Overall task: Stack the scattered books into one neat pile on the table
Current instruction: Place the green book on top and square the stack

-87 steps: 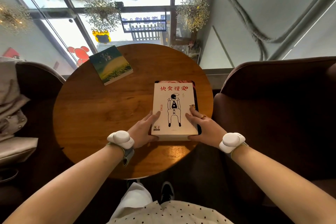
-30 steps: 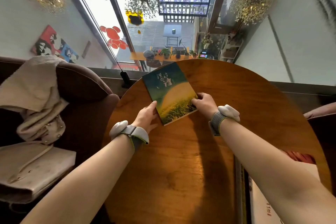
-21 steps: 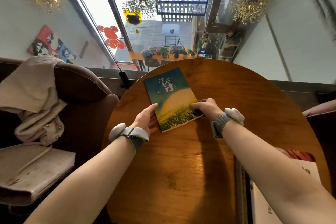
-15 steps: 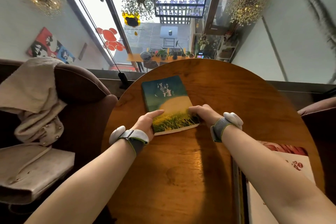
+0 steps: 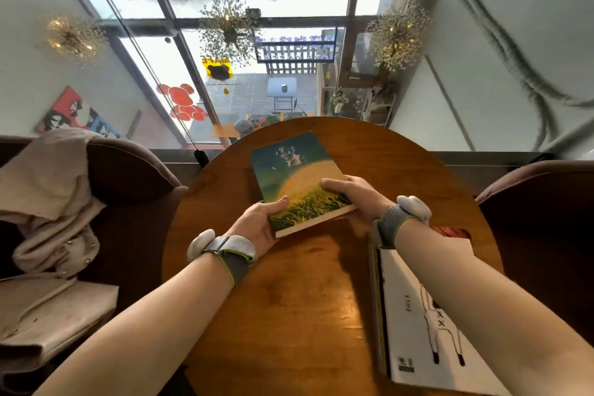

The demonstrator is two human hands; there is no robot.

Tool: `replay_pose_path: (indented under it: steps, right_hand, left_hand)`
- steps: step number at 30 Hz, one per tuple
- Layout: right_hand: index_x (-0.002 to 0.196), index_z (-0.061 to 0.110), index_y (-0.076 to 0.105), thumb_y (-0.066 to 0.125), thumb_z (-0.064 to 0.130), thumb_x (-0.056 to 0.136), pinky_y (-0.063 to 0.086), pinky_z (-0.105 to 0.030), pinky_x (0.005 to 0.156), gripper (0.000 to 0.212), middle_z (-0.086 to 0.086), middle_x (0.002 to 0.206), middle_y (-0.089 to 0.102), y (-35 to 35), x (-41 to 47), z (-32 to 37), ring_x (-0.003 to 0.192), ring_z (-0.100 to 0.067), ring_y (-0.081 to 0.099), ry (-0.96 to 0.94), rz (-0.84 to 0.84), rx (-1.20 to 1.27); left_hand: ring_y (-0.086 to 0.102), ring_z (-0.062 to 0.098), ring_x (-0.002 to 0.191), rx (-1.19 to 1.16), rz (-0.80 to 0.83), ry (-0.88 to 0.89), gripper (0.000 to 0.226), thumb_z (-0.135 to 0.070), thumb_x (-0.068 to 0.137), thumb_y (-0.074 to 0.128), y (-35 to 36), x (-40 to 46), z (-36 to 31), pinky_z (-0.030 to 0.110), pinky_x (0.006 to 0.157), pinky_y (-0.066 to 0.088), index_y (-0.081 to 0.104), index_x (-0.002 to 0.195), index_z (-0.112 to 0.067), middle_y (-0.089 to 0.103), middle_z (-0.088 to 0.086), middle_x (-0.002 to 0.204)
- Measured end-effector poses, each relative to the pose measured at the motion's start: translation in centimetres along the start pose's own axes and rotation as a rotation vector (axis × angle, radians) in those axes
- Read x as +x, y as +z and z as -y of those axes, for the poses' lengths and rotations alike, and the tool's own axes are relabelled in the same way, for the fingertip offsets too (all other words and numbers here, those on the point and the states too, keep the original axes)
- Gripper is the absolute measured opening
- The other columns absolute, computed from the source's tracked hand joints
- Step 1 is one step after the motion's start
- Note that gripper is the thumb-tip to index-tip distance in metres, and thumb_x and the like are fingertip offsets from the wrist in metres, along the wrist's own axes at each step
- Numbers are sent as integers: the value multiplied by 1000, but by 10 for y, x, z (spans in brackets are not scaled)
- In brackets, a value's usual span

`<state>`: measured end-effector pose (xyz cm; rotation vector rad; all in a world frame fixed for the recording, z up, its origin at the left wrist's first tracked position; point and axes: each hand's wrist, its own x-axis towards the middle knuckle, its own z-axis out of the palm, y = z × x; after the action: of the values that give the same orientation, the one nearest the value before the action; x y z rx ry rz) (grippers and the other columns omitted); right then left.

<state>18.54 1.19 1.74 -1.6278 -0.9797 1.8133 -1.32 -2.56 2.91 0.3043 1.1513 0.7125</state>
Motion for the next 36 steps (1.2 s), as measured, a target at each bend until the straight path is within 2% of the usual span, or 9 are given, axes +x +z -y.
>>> replay_pose_path:
  steps: [2,10,16,19,22,26,30,34,36]
  right_hand:
    - [126,10,46,71,36,80,61,-31,67,58,-13,112,67,-17,-18,-9,93,-27,70,-35,3,-17]
    - [123,17,44,64,25,87,59,-32,77,42,-7,106,65,-64,-100,-49,92,-23,67,-154,-61,89]
    - [134,11,38,61,44,86,58,-38,84,63,-9,120,61,-98,-153,-93,104,-26,66,-219,-245,-168]
    - [132,10,41,60,44,87,52,-17,78,59,-2,119,63,-109,-169,-114,100,-13,63,-257,-287,-277]
    - [126,11,45,59,40,90,46,-8,61,49,4,108,61,-112,-184,-133,88,-4,60,-258,-338,-315]
    - [121,13,47,58,49,87,54,-24,75,52,4,103,65,-111,-197,-156,93,-14,65,-219,-386,-350]
    - [116,17,44,50,63,83,54,-43,85,56,-1,104,67,-108,-211,-175,93,-22,66,-158,-453,-543]
    - [119,12,40,38,68,86,48,-40,79,65,-7,105,67,-105,-218,-186,95,-31,64,-123,-522,-775]
    - [121,12,37,35,66,88,42,-37,71,63,-9,103,67,-105,-219,-186,95,-33,64,-130,-557,-887]
  left_hand:
    - [73,25,63,-12,27,3,18,-14,90,56,16,-9,14,33,51,59,61,97,2,74,16,79]
    - [72,31,85,46,90,43,56,-9,86,62,61,-30,66,41,61,62,36,134,-1,63,25,121]
    - [69,22,90,467,96,91,64,-24,83,69,91,-40,102,35,70,61,31,133,-16,64,12,114]
    - [68,26,99,666,99,117,79,-38,75,73,97,-44,122,47,84,57,28,138,-19,64,12,119]
    - [69,25,97,749,124,180,80,-32,80,70,99,-50,142,39,79,58,22,143,-23,67,9,115]
    - [72,21,87,799,175,235,86,-26,84,67,97,-60,160,21,50,53,11,149,-29,70,9,113]
    - [72,17,91,934,162,284,103,-41,75,73,90,-64,174,39,82,58,0,148,-39,71,4,110]
    - [62,1,68,1217,122,405,88,-43,86,61,94,-71,186,9,63,46,-2,147,-41,69,0,99]
    - [63,7,82,1298,107,461,75,-48,88,54,95,-71,190,16,76,51,7,147,-44,64,5,121]
